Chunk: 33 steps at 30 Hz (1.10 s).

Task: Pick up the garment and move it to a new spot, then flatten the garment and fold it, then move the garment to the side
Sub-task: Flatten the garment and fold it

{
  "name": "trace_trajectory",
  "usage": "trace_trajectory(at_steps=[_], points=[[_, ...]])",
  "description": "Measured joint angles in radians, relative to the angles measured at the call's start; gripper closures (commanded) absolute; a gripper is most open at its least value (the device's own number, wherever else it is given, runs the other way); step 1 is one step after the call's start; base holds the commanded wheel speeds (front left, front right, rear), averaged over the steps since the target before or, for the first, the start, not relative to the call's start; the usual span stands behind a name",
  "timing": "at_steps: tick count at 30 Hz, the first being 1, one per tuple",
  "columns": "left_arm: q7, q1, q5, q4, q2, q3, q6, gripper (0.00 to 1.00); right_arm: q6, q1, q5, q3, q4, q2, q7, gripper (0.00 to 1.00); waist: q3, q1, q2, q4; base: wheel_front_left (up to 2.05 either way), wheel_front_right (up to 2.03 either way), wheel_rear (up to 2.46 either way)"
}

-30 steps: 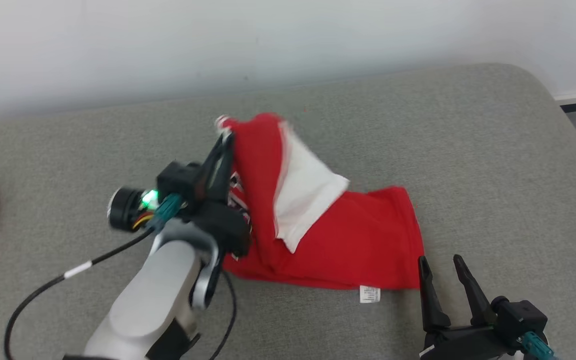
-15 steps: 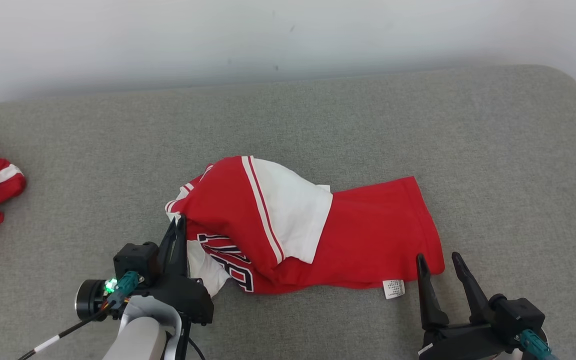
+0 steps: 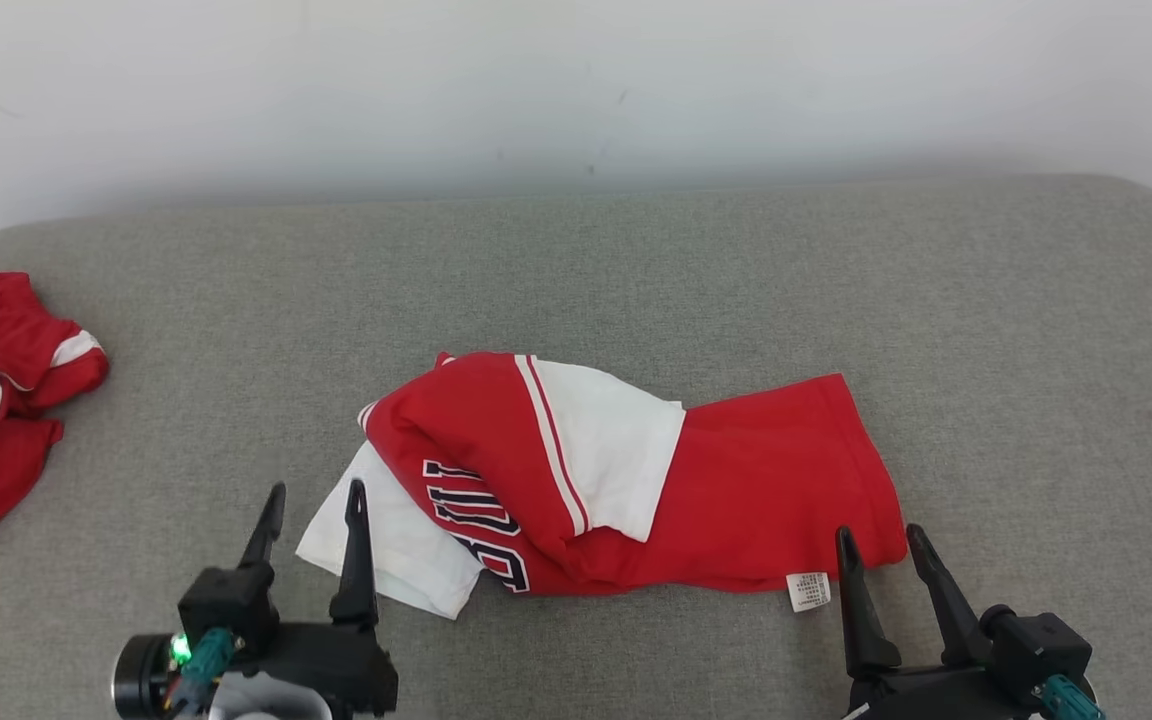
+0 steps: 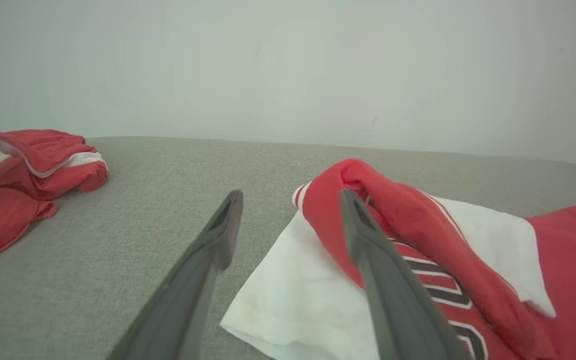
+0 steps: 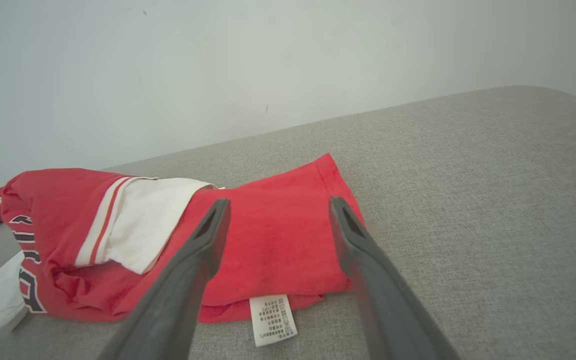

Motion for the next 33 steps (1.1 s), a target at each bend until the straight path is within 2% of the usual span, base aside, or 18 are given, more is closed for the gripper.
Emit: trace_trajectory(at_steps=[10,23,24,25,26,30,33], points=[[0.0,0.024,0.026,0.115,0.018,0.049,-0.016,0.0,0.0,-0.008,-0.002,0.011,0.007,0.0,0.0,0.0,0.014,0.0,0.0,-0.026,0.0,0.0,0.0],[0.0,-0.057,0.032,0.343,0.036,0.08,-0.033,0.0,0.0,-0.021,-0.008,0.01,-0.004,-0.004,0.0,0.0,0.057,0.0001,0.0,-0.095,0.0,0.0,0.0],[0.0,-0.059,0.031,0.361,0.036,0.081,-0.035,0.15,0.0,-0.021,-0.009,0.01,-0.004,-0.004,0.0,0.0,0.058,0.0001,0.0,-0.098,0.0,0.0,0.0],[0.0,-0.062,0.026,0.372,0.034,0.084,-0.044,0.73,0.0,-0.021,-0.011,0.009,-0.004,-0.004,0.0,0.0,0.057,0.0001,0.0,-0.1,0.0,0.0,0.0],[0.0,-0.066,0.022,0.388,0.026,0.086,-0.053,1.0,0.0,-0.019,-0.014,0.007,-0.004,-0.004,0.0,0.0,0.051,0.0001,0.0,-0.101,0.0,0.0,0.0],[0.0,-0.065,0.014,0.403,0.019,0.097,-0.078,1.0,0.0,-0.014,-0.015,0.003,-0.005,-0.004,0.0,0.0,0.033,0.0001,0.0,-0.09,0.0,0.0,0.0],[0.0,-0.052,0.013,0.36,0.008,0.118,-0.086,1.0,0.0,-0.005,-0.017,0.002,-0.006,-0.003,0.0,0.0,0.016,0.0001,0.0,-0.077,0.0,0.0,0.0]])
